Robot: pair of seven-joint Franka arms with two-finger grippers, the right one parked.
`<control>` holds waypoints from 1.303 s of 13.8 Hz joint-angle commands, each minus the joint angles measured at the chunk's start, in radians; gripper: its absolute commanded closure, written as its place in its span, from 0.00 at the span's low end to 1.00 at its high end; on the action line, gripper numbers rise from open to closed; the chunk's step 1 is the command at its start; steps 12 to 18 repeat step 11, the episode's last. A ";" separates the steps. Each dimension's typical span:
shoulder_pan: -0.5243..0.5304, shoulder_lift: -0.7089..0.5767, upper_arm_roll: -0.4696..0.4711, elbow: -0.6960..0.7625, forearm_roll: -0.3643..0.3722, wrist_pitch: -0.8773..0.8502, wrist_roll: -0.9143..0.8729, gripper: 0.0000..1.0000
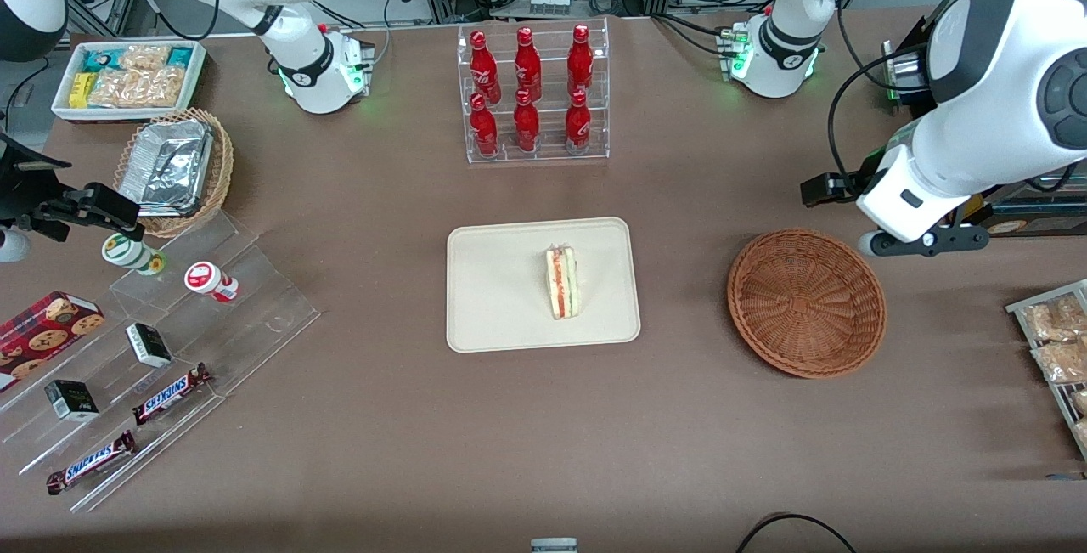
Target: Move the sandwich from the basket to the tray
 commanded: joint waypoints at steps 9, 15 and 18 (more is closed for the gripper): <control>0.125 -0.092 -0.026 0.059 0.010 -0.158 0.008 0.00; 0.125 -0.094 -0.025 0.069 0.011 -0.163 0.008 0.00; 0.125 -0.094 -0.025 0.069 0.011 -0.163 0.008 0.00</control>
